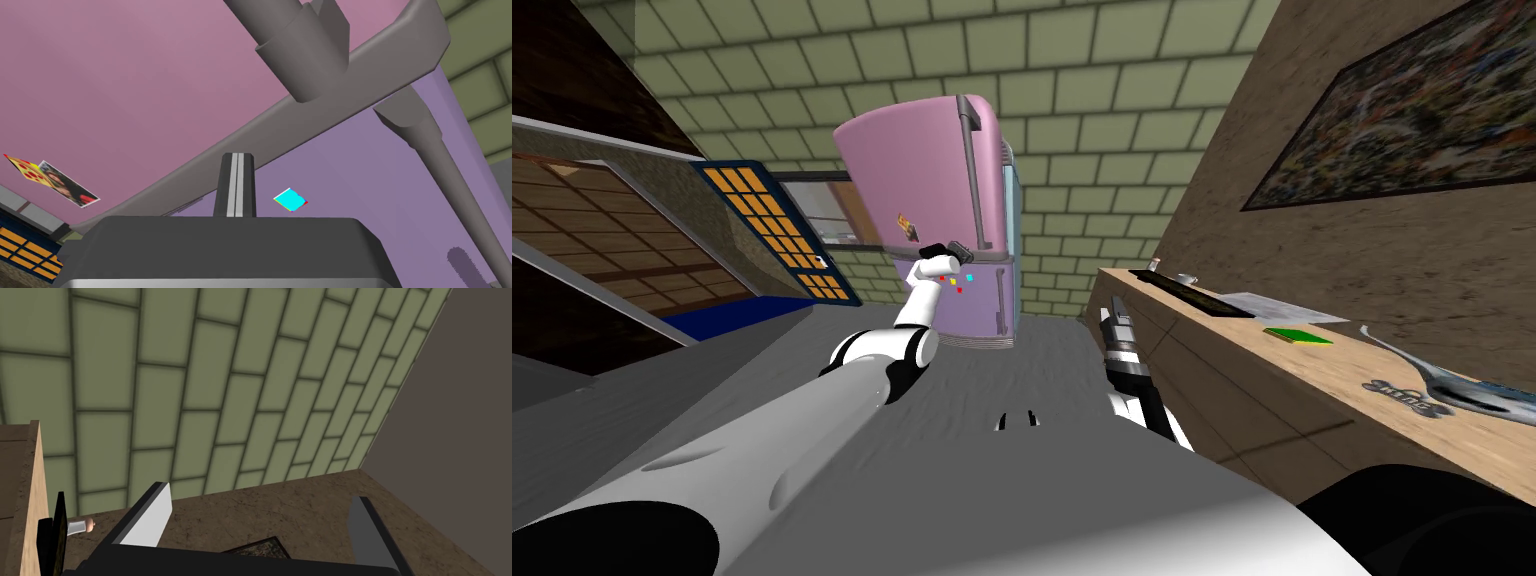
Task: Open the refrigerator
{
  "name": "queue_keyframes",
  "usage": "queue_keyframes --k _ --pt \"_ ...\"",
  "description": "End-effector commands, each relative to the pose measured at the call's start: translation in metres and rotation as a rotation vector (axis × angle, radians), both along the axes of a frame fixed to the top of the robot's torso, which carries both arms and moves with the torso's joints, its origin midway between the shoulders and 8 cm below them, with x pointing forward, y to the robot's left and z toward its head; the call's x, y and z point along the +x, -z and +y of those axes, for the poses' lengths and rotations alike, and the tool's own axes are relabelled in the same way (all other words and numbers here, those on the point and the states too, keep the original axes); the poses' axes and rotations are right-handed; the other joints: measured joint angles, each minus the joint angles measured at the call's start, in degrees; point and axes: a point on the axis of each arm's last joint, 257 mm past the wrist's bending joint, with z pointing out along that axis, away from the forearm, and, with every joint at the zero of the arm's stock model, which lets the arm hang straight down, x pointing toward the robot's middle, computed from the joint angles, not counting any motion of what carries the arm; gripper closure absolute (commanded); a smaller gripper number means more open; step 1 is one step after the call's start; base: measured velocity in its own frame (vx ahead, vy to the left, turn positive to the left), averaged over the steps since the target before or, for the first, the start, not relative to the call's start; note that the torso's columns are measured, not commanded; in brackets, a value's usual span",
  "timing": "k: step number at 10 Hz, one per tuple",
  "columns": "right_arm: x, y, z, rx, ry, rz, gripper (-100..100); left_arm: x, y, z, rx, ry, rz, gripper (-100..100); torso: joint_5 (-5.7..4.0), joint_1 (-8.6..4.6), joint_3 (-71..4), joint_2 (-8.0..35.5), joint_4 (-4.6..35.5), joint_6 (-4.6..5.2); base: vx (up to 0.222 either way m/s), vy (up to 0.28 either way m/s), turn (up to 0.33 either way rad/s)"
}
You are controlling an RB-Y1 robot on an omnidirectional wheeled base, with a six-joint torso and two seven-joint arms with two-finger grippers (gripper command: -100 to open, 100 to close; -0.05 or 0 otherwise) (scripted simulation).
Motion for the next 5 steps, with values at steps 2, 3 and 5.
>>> queue_keyframes --k 2,3,5 --pt "0.0 0.0 0.0 0.0 0.0 0.0 0 0.001 -0.002 -0.025 0.001 0.046 0.002 100 -0.15 -0.38 0.12 0.2 0.06 0.03 -0.249 0.233 -0.053" --pt "0.0 0.0 0.0 0.0 0.0 0.0 0 0.001 -0.002 -0.042 0.001 0.075 0.003 100 -0.15 -0.42 0.02 0.0 0.03 0.0 -0.238 0.262 -0.074" --pt "0.0 0.0 0.0 0.0 0.0 0.0 0 -0.001 -0.002 -0.059 0.002 0.104 0.004 100 0.04 0.18 0.11 0.18 0.06 -0.01 -0.261 0.296 -0.087"
